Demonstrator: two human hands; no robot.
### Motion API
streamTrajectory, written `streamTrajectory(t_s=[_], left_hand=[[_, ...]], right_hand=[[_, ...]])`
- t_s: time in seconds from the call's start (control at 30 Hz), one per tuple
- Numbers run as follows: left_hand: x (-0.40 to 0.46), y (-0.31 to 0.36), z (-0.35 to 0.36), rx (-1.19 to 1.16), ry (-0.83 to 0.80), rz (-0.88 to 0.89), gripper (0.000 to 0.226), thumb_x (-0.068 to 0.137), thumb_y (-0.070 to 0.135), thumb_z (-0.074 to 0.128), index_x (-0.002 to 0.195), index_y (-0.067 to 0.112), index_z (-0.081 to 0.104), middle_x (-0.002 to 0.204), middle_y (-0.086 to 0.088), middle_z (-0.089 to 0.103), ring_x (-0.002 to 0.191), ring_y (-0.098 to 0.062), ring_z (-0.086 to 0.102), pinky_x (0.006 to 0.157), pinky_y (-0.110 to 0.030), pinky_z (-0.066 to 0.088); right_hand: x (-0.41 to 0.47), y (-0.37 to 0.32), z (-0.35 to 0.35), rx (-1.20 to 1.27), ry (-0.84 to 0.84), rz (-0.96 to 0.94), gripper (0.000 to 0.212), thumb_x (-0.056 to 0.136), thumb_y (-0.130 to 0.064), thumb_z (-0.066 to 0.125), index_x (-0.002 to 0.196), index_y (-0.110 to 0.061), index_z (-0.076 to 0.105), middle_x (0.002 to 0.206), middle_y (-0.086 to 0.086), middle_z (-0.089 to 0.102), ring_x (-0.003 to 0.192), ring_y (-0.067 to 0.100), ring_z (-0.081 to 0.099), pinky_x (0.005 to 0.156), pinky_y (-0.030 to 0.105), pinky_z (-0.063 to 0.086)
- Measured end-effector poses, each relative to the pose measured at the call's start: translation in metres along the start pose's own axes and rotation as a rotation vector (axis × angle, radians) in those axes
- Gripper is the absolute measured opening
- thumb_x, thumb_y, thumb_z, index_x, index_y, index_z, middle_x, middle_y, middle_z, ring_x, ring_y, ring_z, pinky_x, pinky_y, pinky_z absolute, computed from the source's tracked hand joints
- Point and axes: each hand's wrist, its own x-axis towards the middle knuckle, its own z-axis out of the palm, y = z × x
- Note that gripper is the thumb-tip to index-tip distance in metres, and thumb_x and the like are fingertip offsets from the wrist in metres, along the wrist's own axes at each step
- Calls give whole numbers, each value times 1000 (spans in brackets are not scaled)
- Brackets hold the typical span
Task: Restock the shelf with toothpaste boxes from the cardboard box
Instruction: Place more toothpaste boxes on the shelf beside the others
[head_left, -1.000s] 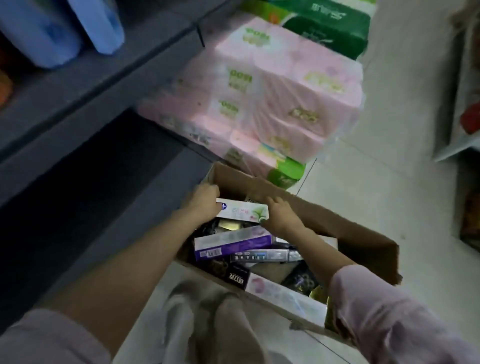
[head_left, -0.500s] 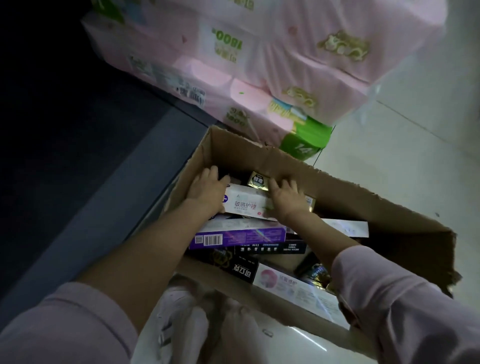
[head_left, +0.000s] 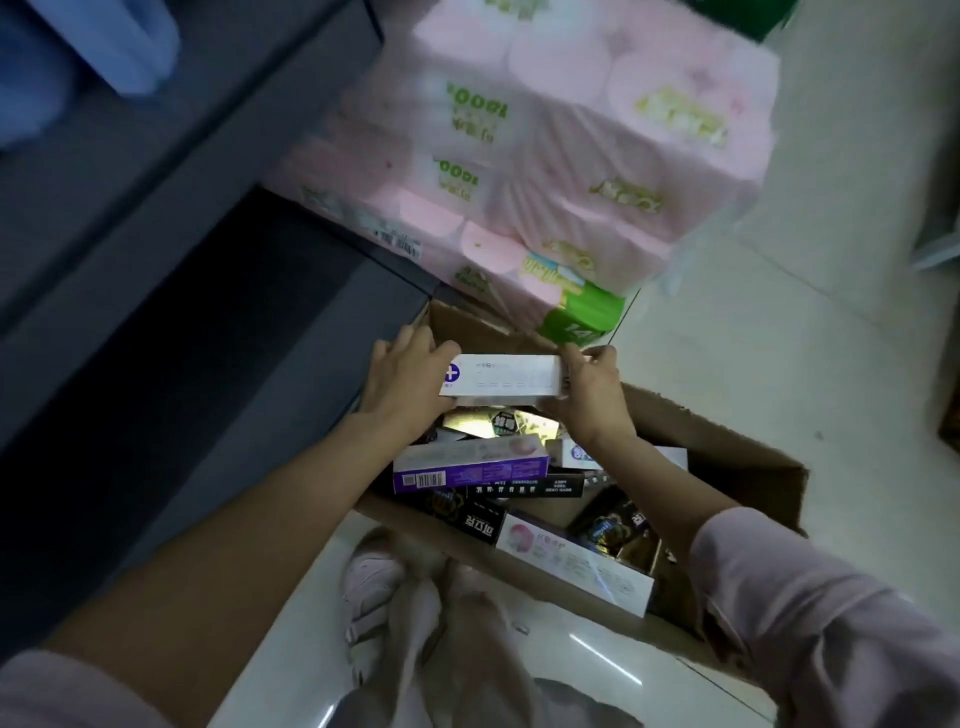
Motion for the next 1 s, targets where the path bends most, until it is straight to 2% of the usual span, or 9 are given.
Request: streamTrajectory(t_s=[0.13, 0.2, 0.27, 0.33, 0.43, 0.67, 0.8, 0.93, 1.0], left_hand=[[-22, 10, -72, -83, 54, -81, 44, 83, 33, 65, 120, 21, 44, 118, -2, 49, 110, -22, 42, 86, -35, 31], [-34, 18, -113, -72, 88, -106, 40, 81, 32, 67, 113, 22, 44, 112, 0, 54, 104, -22, 47, 83, -35, 31], [-50, 31, -158, -67, 121, -117, 38, 80, 33, 67, 109, 22, 45, 108, 1, 57, 99, -21, 49, 80, -35, 30], [-63, 42, -194, -52, 168, -111, 40, 80, 36, 67, 111, 23, 46, 108, 1, 57, 98, -22, 49, 77, -34, 28], [-84, 63, -257, -51, 241, -114, 47, 79, 40, 68, 117, 23, 46, 113, 1, 57, 102, -22, 49, 75, -33, 25], [-129, 89, -412, 37, 389, -184, 48, 77, 41, 66, 115, 20, 44, 113, -2, 55, 105, -26, 49, 78, -36, 30], [-166, 103, -486, 185, 458, -166, 48, 82, 41, 60, 120, 16, 43, 117, -4, 54, 109, -25, 49, 82, -35, 32], [-206, 102, -536, 208, 484, -192, 50, 82, 42, 58, 122, 17, 42, 117, -3, 53, 108, -25, 48, 80, -35, 30], [-227, 93, -554, 182, 483, -234, 53, 82, 44, 59, 125, 19, 41, 119, -1, 51, 109, -24, 48, 80, -35, 30]], right_hand=[[-17, -35, -68, 181, 7, -23, 65, 77, -10, 73, 133, -11, 40, 126, 15, 42, 109, 30, 51, 90, 28, 40], [-27, -52, -103, 304, 36, -29, 78, 76, -9, 73, 141, -13, 31, 118, 8, 51, 103, 23, 54, 78, 21, 39], [-45, -70, -141, 478, 48, -4, 84, 77, -5, 72, 145, -13, 25, 114, 0, 53, 101, 14, 53, 76, 15, 39], [-58, -85, -169, 577, 78, 6, 85, 76, -4, 72, 146, -13, 24, 123, 5, 53, 111, 20, 54, 85, 25, 48], [-76, -112, -222, 555, 126, -25, 90, 76, -11, 75, 148, -15, 21, 138, 13, 42, 127, 26, 44, 103, 36, 41], [-112, -183, -360, 480, 213, -238, 91, 80, -18, 73, 150, -13, 15, 136, 14, 34, 124, 23, 40, 99, 19, 29], [-138, -225, -422, 484, 246, -326, 95, 79, -19, 75, 150, -12, 12, 135, 14, 34, 125, 24, 38, 106, 27, 31], [-164, -260, -460, 431, 246, -416, 96, 80, -20, 74, 151, -12, 10, 136, 15, 33, 125, 27, 38, 87, 12, 29], [-179, -278, -472, 413, 236, -465, 93, 81, -20, 74, 151, -11, 14, 138, 15, 34, 128, 27, 37, 87, 12, 28]])
